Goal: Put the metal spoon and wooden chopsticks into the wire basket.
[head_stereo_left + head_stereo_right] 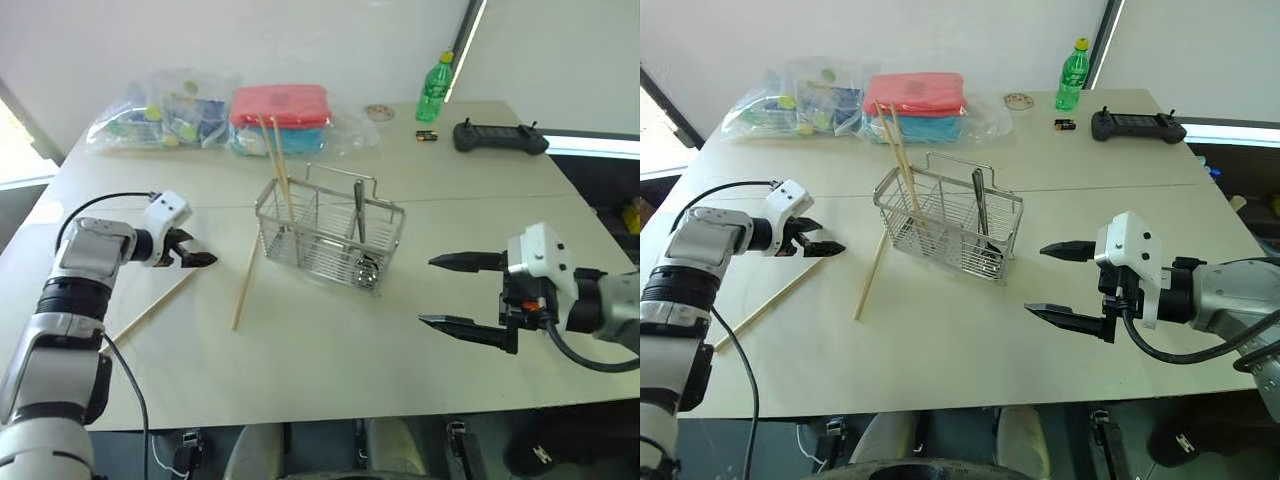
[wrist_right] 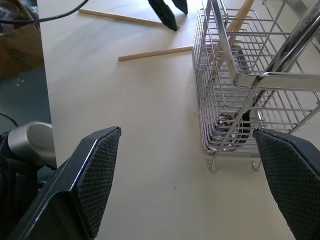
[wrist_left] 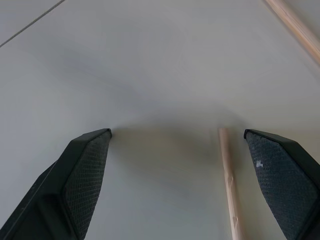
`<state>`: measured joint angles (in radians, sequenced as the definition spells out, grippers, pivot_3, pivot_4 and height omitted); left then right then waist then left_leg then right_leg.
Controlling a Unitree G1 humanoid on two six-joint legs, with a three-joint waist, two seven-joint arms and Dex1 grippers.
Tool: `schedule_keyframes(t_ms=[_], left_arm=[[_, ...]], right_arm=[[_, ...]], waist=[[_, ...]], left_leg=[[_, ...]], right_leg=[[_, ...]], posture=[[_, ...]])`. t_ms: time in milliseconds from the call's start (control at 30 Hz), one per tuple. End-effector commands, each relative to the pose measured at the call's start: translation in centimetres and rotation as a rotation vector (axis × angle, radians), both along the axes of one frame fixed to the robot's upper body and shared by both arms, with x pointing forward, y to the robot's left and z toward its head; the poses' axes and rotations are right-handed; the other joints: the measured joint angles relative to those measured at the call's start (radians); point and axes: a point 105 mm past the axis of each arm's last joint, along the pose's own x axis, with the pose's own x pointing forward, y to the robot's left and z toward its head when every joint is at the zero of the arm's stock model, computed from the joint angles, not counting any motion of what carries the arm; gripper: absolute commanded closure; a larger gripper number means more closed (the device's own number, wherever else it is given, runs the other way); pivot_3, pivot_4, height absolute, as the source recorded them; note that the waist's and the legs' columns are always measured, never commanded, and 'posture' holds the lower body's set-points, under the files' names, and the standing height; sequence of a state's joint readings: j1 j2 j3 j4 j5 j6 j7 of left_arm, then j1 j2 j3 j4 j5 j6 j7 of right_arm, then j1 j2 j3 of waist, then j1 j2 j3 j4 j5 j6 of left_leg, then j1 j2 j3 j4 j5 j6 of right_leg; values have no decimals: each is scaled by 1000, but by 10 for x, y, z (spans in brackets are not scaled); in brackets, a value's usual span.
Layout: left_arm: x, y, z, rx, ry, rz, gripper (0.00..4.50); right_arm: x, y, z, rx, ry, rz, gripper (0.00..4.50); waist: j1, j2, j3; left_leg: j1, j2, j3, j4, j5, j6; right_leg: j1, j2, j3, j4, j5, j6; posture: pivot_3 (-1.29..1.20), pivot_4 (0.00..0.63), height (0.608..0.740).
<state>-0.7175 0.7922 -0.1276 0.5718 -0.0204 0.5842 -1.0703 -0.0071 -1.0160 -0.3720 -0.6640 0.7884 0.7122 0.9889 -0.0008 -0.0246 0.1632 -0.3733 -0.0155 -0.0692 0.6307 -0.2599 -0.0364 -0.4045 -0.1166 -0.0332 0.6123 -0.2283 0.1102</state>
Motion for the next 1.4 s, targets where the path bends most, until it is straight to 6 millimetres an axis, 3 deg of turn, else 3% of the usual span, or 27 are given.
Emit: schedule_keyframes(t_ms=[33, 167, 333, 433, 667, 1033, 1167, 1233, 1267, 1400], left_arm=[[-18, 10, -4, 46, 78, -12, 0], [-31, 15, -5, 116, 104, -60, 0], [-30, 20, -13, 153, 108, -56, 0], [-27, 16, -14, 148, 102, -73, 909], [-23, 7, -16, 127, 96, -81, 4472], [-18, 16, -8, 72, 54, 16, 4472], [4, 22, 32, -41, -149, 138, 4472], [20, 23, 88, -250, -405, 201, 4472], [22, 23, 106, -317, -484, 216, 4472], [18, 34, 197, -630, -893, 311, 4472]], right_arm=[[1, 3, 7, 21, -40, 12, 158], [5, 5, 6, 36, -44, 7, 158], [5, 9, 4, 47, -44, 11, 158], [5, 9, 5, 53, -45, 10, 21], [4, 7, 8, 56, -49, 3, 21], [6, 4, 9, 56, -47, -4, 21], [8, 4, 9, 57, -46, -2, 21], [8, 4, 9, 53, -43, 4, 21], [8, 4, 10, 52, -42, 5, 21], [11, 4, 9, 50, -40, 5, 21]], waist=[[-7, 0, 0], [-10, 0, 0], [-6, 0, 0], [-5, 0, 0], [10, 1, -1], [13, 1, -1], [13, -1, 0], [14, -4, 2], [16, -6, 4], [15, -8, 4]], left_leg=[[0, 0, 0, 0, 0, 0], [-1, 1, 0, 0, 0, 0], [0, 4, 0, 0, 0, 0], [0, 4, 0, 0, 0, 0], [0, 4, 0, 1, 0, 0], [0, 4, 1, 1, 0, 0], [0, 5, 0, 1, 0, 0], [-1, 5, -1, 1, 0, 0], [-2, 6, -1, 2, 0, 0], [-4, 5, -5, 2, 0, 0]], right_leg=[[0, 0, 0, 0, 0, 0], [0, 0, 0, 0, -1, -2], [0, 0, 0, -1, -2, -3], [0, 0, 0, -1, -2, -3], [0, 0, 0, 0, -2, -3], [0, 0, 0, 0, -2, -3], [0, 1, 0, 0, -2, -3], [-1, 2, -1, 0, -2, -3], [-1, 2, -1, 0, -1, -3], [-1, 1, -5, -2, 1, 0]], posture=[[0, 150, 692], [0, 150, 692], [0, 150, 692], [0, 150, 692], [0, 150, 692], [0, 150, 692], [0, 150, 692], [0, 150, 692], [0, 150, 692], [0, 150, 692]])
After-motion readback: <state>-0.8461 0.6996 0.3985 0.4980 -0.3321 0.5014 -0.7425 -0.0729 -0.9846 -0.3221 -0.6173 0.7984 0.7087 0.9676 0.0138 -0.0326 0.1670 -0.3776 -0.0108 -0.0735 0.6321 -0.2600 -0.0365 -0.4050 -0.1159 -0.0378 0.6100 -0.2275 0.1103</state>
